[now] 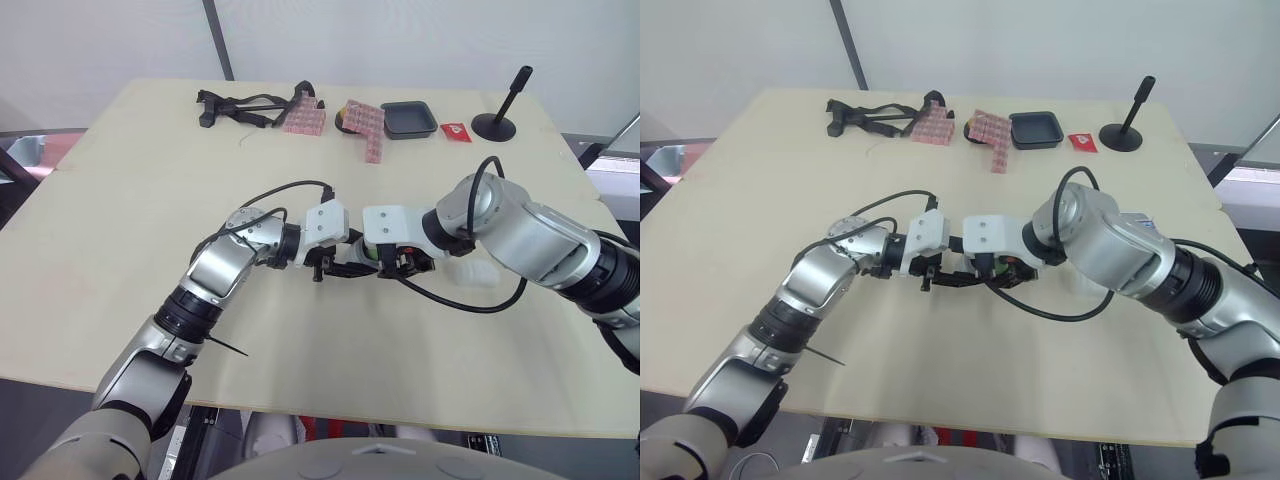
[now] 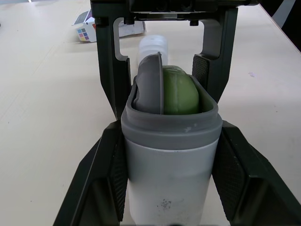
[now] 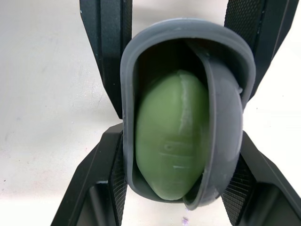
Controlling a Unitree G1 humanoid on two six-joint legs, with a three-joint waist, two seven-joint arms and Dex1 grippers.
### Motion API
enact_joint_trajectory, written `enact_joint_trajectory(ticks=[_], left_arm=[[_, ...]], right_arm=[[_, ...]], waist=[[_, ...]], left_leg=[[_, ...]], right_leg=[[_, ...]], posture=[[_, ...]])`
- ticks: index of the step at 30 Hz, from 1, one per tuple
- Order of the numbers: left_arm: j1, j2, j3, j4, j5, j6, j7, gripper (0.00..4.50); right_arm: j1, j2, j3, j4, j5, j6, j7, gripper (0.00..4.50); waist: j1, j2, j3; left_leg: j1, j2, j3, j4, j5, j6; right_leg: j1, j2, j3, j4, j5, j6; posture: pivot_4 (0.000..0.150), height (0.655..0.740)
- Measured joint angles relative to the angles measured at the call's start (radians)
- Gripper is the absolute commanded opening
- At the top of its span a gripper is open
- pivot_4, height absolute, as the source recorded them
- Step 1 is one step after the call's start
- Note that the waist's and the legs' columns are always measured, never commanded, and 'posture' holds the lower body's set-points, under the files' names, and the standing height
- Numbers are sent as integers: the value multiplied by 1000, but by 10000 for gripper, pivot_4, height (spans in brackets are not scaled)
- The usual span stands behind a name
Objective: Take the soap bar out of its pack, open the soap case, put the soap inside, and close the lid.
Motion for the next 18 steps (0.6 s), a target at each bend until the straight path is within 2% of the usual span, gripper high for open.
enact_joint_trajectory(ticks=[2, 4, 8, 14, 18], left_arm=[[0, 0, 0, 0, 0, 0, -3, 19225], [0, 0, 0, 3, -1, 0, -8, 19225], [8, -1, 0, 5, -6, 0, -18, 19225], [49, 3, 23, 4, -43, -9, -46, 19225], [110, 20, 82, 13, -80, -91, -85, 19225]], right_arm=[[3, 1, -3, 0, 0, 1, 1, 20942], [14, 4, -12, 0, 2, 2, 2, 30796], [25, 20, -35, -6, 4, 1, -4, 43994], [68, 23, -77, 3, 6, -15, -9, 44542], [206, 71, -239, 39, 78, -43, -31, 44542]], waist=[[0, 0, 0], [0, 0, 0], [0, 0, 0], [0, 0, 0], [1, 0, 0]], left_leg=[[0, 0, 0, 0, 0, 0], [0, 0, 0, 0, 0, 0], [0, 0, 0, 0, 0, 0], [0, 0, 0, 0, 0, 0], [-1, 0, 0, 0, 0, 0]], right_leg=[[0, 0, 0, 0, 0, 0], [0, 0, 0, 0, 0, 0], [0, 0, 0, 0, 0, 0], [0, 0, 0, 1, 0, 0], [-1, 0, 2, 0, 0, 0]], posture=[[1500, 7400], [1500, 7400], [1500, 7400], [1500, 7400], [1500, 7400]])
